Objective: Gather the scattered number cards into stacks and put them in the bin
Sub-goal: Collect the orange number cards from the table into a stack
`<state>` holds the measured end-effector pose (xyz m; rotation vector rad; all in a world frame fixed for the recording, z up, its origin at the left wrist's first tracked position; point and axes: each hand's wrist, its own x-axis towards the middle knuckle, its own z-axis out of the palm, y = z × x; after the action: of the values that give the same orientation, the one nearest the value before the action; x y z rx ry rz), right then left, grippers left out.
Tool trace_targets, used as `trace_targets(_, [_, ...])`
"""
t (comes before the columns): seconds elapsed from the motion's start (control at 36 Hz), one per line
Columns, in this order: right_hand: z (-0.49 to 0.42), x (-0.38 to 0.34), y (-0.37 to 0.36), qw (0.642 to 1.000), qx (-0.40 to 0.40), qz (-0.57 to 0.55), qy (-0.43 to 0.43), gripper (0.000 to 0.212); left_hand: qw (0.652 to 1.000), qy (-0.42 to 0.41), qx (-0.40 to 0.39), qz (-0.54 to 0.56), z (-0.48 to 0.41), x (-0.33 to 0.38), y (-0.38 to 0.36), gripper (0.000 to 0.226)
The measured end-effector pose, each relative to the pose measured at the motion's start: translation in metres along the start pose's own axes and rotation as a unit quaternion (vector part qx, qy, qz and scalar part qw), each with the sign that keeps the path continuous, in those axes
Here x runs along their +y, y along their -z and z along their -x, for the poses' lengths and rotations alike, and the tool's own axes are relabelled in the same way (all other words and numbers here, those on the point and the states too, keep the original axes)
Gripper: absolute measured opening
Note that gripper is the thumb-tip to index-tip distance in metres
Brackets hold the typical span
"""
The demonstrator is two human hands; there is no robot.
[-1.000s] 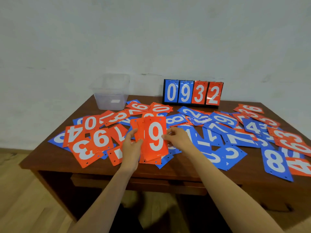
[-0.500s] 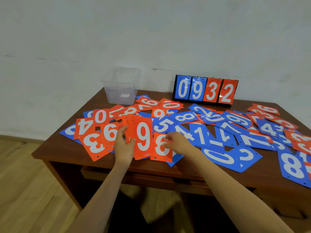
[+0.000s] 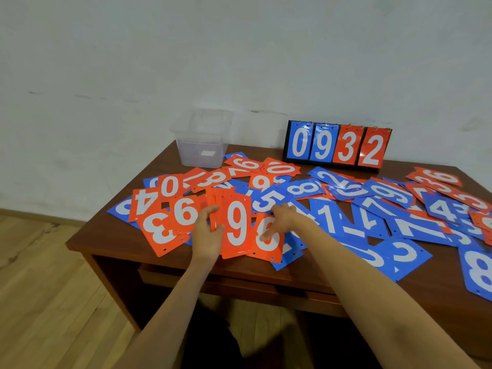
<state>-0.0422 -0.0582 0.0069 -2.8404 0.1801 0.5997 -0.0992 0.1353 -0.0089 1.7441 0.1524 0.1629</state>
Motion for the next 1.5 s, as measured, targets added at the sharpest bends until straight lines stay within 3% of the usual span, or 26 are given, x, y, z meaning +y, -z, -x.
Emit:
trace_targets(0.06, [-0.004, 0.001, 0.000, 1.000, 0.018, 0.009, -0.024, 0.092, 1.000, -0.001, 0.003, -0.002, -0.002, 0.001, -0.002, 0.039])
trace_targets(0.19, [-0.003, 0.024, 0.009, 0.987, 0.155, -0.033, -0.015, 0.031, 1.000, -0.003, -0.012, 0.007, -0.008, 0.003, -0.008, 0.036])
trace_targets(0.31, [0.013, 0.053, 0.032, 0.962, 0.211, -0.170, -0.026, 0.021, 0.999, -0.002, -0.031, 0.014, -0.011, 0.008, -0.021, 0.040])
trace_targets(0.42, [0.036, 0.085, 0.057, 0.890, 0.292, -0.348, -0.024, 0.015, 0.997, 0.006, -0.063, 0.039, -0.013, 0.015, -0.039, 0.042])
trace_targets(0.5, [0.051, 0.103, 0.069, 0.846, 0.353, -0.400, 0.000, 0.013, 0.996, -0.002, -0.079, 0.033, -0.016, 0.020, -0.056, 0.041])
trace_targets(0.67, [0.061, 0.124, 0.075, 0.804, 0.462, -0.372, 0.040, 0.013, 0.994, -0.014, -0.110, 0.020, -0.022, 0.036, -0.101, 0.039])
trace_targets(0.75, [0.057, 0.131, 0.066, 0.811, 0.514, -0.276, 0.047, 0.016, 0.992, -0.011, -0.125, 0.023, -0.023, 0.046, -0.122, 0.041])
trace_targets(0.86, [0.051, 0.136, 0.049, 0.804, 0.570, -0.110, 0.126, 0.008, 0.989, -0.004, -0.134, 0.060, -0.021, 0.057, -0.146, 0.040])
trace_targets(0.94, [0.047, 0.139, 0.039, 0.809, 0.551, -0.081, 0.189, 0.004, 0.988, 0.001, -0.124, 0.094, -0.020, 0.062, -0.157, 0.035])
trace_targets(1.14, [0.049, 0.143, 0.031, 0.883, 0.375, -0.117, 0.258, 0.012, 0.983, -0.012, -0.138, 0.117, -0.019, 0.064, -0.169, 0.035])
trace_targets(1.31, [0.049, 0.144, 0.034, 0.896, 0.334, -0.120, 0.268, 0.011, 0.982, -0.008, -0.138, 0.128, -0.021, 0.060, -0.173, 0.027])
trace_targets(1.5, [0.042, 0.138, 0.038, 0.909, 0.278, -0.126, 0.285, 0.022, 0.986, -0.021, -0.128, 0.104, -0.029, 0.060, -0.174, 0.036])
